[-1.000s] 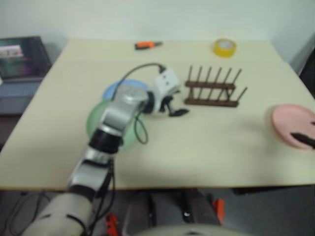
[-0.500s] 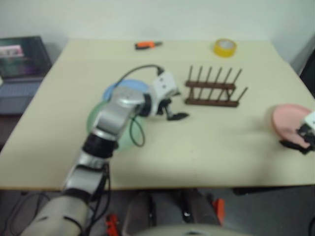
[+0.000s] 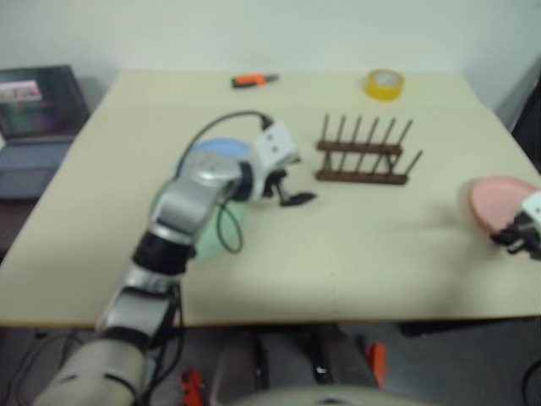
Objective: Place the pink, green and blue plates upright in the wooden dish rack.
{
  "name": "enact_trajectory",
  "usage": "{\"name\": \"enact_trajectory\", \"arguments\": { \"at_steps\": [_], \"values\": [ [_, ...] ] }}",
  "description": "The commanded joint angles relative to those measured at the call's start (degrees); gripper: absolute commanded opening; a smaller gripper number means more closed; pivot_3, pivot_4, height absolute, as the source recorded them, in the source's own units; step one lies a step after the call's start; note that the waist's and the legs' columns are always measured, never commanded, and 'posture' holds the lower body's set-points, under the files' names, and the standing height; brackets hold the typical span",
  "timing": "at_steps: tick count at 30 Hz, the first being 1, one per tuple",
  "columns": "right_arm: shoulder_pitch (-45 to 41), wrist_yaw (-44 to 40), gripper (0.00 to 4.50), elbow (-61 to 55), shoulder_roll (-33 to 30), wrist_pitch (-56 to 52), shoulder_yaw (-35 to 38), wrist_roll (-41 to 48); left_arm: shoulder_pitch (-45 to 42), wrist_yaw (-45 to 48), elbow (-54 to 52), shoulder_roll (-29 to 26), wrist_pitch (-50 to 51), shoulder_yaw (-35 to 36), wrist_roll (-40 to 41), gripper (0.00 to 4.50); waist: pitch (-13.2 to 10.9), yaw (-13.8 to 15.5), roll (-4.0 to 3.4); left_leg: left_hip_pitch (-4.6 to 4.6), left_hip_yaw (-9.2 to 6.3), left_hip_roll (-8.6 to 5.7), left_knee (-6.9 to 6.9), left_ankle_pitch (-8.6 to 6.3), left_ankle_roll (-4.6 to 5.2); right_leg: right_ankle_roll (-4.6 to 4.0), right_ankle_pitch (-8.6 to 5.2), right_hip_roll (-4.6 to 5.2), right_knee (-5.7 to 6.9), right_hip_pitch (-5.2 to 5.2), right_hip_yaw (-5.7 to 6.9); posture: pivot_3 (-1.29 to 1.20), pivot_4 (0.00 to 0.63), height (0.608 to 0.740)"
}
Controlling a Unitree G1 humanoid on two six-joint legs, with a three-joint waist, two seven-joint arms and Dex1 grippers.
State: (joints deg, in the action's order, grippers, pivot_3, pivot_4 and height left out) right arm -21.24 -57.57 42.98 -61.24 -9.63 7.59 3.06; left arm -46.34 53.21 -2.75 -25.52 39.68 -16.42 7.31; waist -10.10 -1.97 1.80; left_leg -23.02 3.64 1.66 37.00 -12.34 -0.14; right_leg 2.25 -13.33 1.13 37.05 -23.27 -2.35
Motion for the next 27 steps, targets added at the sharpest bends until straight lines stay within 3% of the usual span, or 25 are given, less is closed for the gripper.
{"name": "enact_trajectory", "arguments": {
  "at_steps": [1,7,12,19,27],
  "values": [
    [2.02,-1.55,0.05,-5.23,-2.01,-2.57,5.0,4.13,-0.82,0.37,-1.18,-0.84,-2.54,3.06,1.77,4.5,0.0,0.12,0.01,0.0,-0.01,0.0,0.0,0.0,0.0,0.0,0.0,0.0,0.0,0.0,0.01,0.0,0.15,0.74],
    [3.82,-2.93,0.05,-17.78,-3.32,-10.26,16.4,13.5,-0.58,0.82,-0.55,-0.91,-4.75,3.62,3.08,4.5,0.0,0.01,0.0,0.0,0.01,0.02,-0.02,0.0,0.0,0.0,0.0,0.0,0.01,0.0,-0.02,0.0,0.15,0.74],
    [-0.01,-2.51,0.05,-24.02,-3.68,-14.88,20.8,19.22,-0.56,0.9,0.19,0.3,-5.85,2.85,3.07,4.5,0.0,0.05,-0.01,0.0,0.0,0.01,-0.02,0.0,0.0,0.0,0.0,0.0,0.0,0.0,0.0,0.0,0.15,0.74],
    [-9.79,-2.92,0.05,-28.83,-0.81,-21.63,22.9,30.2,-0.96,0.61,1.35,1.48,-6.85,2.67,2.93,4.5,-0.01,0.07,-0.01,-0.02,-0.01,0.03,-0.07,-0.01,0.0,-0.03,-0.02,0.0,-0.03,-0.02,0.02,0.0,0.15,0.74],
    [-25.01,0.66,0.05,-22.46,9.9,-27.68,21.25,38.99,-0.63,-0.28,0.7,2.32,-6.68,2.65,3.01,4.5,-0.02,0.05,0.02,-0.04,-0.01,0.09,-0.06,-0.01,0.01,-0.03,-0.01,0.02,-0.03,-0.03,0.0,0.0,0.15,0.74]
  ]
}}
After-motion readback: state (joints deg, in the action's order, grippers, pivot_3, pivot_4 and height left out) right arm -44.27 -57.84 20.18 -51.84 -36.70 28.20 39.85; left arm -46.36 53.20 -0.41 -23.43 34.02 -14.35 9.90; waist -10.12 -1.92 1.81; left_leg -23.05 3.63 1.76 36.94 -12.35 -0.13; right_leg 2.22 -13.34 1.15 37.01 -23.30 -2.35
